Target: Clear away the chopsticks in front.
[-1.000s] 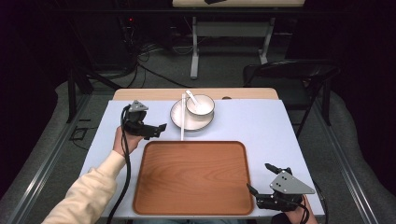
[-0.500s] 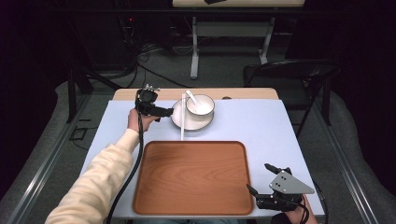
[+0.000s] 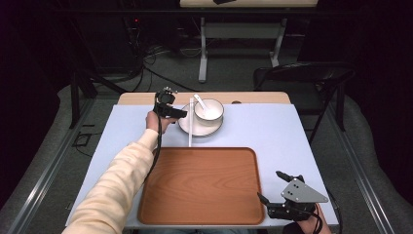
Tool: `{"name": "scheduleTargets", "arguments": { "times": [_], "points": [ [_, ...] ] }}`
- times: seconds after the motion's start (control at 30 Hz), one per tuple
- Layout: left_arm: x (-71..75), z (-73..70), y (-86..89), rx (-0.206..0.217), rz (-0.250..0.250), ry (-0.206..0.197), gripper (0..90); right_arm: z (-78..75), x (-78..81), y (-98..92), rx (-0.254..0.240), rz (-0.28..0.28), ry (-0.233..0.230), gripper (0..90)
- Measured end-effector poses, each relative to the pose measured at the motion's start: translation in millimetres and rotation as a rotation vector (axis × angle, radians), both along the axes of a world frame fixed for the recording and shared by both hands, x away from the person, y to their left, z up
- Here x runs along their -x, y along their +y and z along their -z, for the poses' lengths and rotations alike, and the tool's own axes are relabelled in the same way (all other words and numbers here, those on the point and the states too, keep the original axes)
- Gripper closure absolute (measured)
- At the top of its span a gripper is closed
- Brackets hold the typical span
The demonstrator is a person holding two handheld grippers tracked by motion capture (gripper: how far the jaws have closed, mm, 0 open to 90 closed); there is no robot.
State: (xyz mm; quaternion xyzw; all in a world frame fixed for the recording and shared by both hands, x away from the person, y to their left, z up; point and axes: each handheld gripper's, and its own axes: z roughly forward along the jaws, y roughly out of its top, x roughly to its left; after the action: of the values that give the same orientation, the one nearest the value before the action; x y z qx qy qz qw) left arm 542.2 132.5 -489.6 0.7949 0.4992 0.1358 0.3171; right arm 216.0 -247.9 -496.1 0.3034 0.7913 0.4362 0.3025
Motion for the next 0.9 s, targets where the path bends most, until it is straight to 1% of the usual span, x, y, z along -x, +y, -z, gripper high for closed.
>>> {"name": "scheduleTargets", "arguments": {
  "times": [0.03, 0.07, 0.1, 0.13, 0.17, 0.2, 0.23, 0.37, 0.43, 0.47, 0.5, 0.6, 0.63, 0.67, 0.7, 0.73, 0.8, 0.9],
  "points": [
    [-1.3, 0.9, -1.5, 0.012, -0.001, 0.012, 33.9, 0.0, 0.1, 0.0, 0.000, 0.000, 0.000, 14.3],
    [-2.6, 2.1, -3.3, 0.013, -0.001, 0.019, 39.0, 0.0, 0.0, -0.1, -0.001, 0.001, 0.001, 14.3],
    [-3.7, 3.7, -5.4, 0.016, -0.010, 0.023, 39.0, 0.0, 0.0, -0.1, -0.001, 0.001, 0.001, 14.3],
    [-5.9, 7.3, -9.3, -0.004, -0.007, 0.027, 41.7, 0.0, -0.1, 0.2, 0.000, 0.000, 0.000, 14.4],
    [-5.9, 7.3, -9.3, -0.004, -0.007, 0.027, 44.0, 0.0, -0.1, 0.2, 0.000, 0.000, 0.000, 14.4],
    [-8.2, 10.6, -11.0, 0.010, -0.010, 0.041, 46.0, 0.0, 0.1, 0.5, 0.000, 0.001, 0.001, 14.3],
    [-8.2, 10.6, -11.0, 0.010, -0.010, 0.041, 48.1, 0.0, 0.1, 0.5, 0.000, 0.001, 0.001, 14.3],
    [-11.2, 13.8, -16.3, 0.026, -0.018, 0.044, 50.1, 0.2, -0.3, 0.6, 0.003, 0.004, 0.001, 14.3],
    [-13.4, 15.1, -20.4, 0.009, -0.016, 0.045, 51.8, 0.1, -0.1, 0.4, 0.003, 0.003, 0.003, 14.3],
    [-14.3, 16.1, -21.7, 0.009, -0.022, 0.047, 51.9, 0.1, -0.2, 0.4, 0.002, 0.004, 0.004, 14.3],
    [-15.5, 16.8, -22.0, 0.021, -0.024, 0.053, 52.9, 0.1, -0.2, 0.5, 0.002, 0.004, 0.004, 14.3],
    [-17.4, 18.6, -23.9, 0.019, -0.036, 0.060, 54.8, 0.1, 0.2, 0.6, 0.002, 0.003, 0.004, 14.3],
    [-18.5, 19.1, -23.5, 0.037, -0.030, 0.075, 55.1, 0.1, 0.1, 0.4, 0.001, 0.003, 0.002, 14.3],
    [-18.9, 20.0, -24.3, 0.040, -0.039, 0.077, 55.6, 0.1, 0.0, 0.3, 0.001, 0.004, 0.003, 14.4],
    [-19.1, 20.2, -25.1, 0.027, -0.044, 0.073, 55.6, 0.1, 0.0, 0.3, 0.001, 0.004, 0.003, 14.4],
    [-20.2, 20.8, -24.5, 0.038, -0.045, 0.084, 57.5, 0.0, 0.1, 0.3, 0.001, 0.004, 0.006, 14.3],
    [-20.6, 21.5, -24.7, 0.033, -0.049, 0.084, 59.2, 0.1, -0.1, 0.4, 0.001, 0.004, 0.005, 14.3],
    [-22.6, 24.0, -23.3, 0.049, -0.052, 0.095, 62.2, 0.1, 0.0, 0.3, 0.002, 0.004, 0.005, 14.3]
  ]
}}
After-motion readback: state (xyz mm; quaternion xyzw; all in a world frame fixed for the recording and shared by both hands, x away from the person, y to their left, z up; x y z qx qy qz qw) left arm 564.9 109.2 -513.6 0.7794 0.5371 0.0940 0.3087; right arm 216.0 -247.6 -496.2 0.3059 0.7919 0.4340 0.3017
